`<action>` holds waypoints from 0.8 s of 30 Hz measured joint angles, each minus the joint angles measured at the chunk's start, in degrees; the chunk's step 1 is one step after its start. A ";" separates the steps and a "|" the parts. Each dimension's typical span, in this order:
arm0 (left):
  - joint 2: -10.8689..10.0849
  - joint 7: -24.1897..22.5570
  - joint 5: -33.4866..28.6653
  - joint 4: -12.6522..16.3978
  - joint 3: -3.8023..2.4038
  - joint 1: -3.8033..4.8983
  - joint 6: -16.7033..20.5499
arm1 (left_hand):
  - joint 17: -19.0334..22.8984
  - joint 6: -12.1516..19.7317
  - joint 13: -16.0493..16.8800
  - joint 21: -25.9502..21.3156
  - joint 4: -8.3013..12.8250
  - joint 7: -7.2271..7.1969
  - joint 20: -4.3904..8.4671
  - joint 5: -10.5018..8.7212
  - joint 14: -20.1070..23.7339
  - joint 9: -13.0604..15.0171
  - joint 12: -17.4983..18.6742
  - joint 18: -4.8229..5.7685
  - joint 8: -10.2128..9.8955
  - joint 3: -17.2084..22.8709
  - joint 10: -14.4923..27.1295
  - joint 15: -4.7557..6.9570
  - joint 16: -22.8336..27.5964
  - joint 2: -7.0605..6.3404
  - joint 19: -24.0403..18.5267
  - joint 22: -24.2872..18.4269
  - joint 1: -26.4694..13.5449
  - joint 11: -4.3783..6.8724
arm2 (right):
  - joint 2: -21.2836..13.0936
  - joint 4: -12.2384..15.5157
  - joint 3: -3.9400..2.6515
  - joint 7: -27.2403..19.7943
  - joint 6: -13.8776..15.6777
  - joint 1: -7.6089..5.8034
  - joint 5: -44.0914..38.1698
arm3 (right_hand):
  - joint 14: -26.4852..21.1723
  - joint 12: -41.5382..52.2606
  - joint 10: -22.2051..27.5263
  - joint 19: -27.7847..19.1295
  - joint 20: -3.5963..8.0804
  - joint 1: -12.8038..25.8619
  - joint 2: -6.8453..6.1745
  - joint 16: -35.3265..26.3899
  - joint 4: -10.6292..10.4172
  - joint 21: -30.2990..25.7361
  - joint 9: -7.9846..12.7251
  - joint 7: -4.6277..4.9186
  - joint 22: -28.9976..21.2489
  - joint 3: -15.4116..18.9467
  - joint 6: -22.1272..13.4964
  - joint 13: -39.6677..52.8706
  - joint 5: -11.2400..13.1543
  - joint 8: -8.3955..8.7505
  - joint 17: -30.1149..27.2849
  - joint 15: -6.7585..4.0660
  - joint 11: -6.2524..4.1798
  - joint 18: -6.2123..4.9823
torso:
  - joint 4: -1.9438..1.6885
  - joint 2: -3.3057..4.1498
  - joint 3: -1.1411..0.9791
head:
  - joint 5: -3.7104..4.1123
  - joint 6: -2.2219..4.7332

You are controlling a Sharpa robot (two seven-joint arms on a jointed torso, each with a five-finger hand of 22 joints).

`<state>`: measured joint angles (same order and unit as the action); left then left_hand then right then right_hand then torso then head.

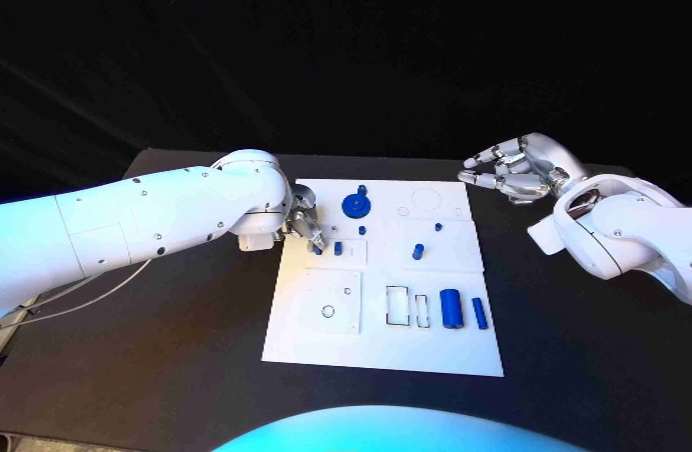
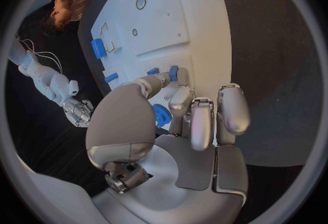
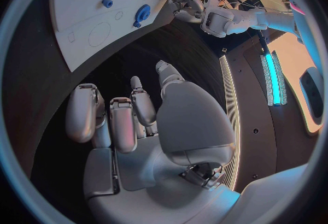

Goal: Assemble the parts on the task board

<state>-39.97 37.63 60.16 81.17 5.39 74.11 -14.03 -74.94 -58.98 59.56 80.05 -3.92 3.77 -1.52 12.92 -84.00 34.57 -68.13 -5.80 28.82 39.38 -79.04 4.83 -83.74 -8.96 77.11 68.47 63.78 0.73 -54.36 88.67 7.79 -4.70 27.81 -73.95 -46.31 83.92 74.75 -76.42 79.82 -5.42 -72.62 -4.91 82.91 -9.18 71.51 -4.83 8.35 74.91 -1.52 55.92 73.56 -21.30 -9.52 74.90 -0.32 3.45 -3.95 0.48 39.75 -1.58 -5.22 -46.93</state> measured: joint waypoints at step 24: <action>-0.02 -0.20 0.15 -0.23 0.17 -0.27 -1.04 | 0.02 -3.37 0.33 0.00 -2.64 -3.58 0.20 -0.34 0.30 -1.30 -0.36 0.55 0.08 -9.29 -2.59 0.92 0.01 -0.24 0.20 0.12 -3.39 2.65 | -0.10 0.03 0.00 -0.05 0.02 0.00 0.00 | 0.21 0.00 0.00 0.00 0.00 0.00 0.00 0.00 0.00 0.00 0.02 0.00 -0.01 0.00 0.00 -0.14 0.00 0.00 0.00 -0.21 0.00 0.00 | -0.02 0.00 0.03 | -0.01 -0.04</action>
<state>-39.99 37.43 60.31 80.94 5.56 73.84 -15.06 -74.92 -62.35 59.89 80.04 -6.56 0.18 -1.32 12.58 -83.70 33.27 -68.48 -5.26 28.90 30.08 -81.63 5.75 -83.73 -9.20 77.31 68.60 60.40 3.38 -54.46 88.70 7.79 -4.75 27.83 -73.95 -46.31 84.13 74.75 -76.42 79.82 -5.42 -72.62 -4.91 82.91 -9.18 71.51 -4.81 8.35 74.90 -1.52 55.91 73.42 -21.30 -9.51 74.90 -0.53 3.45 -3.95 0.46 39.75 -1.55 -5.23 -46.97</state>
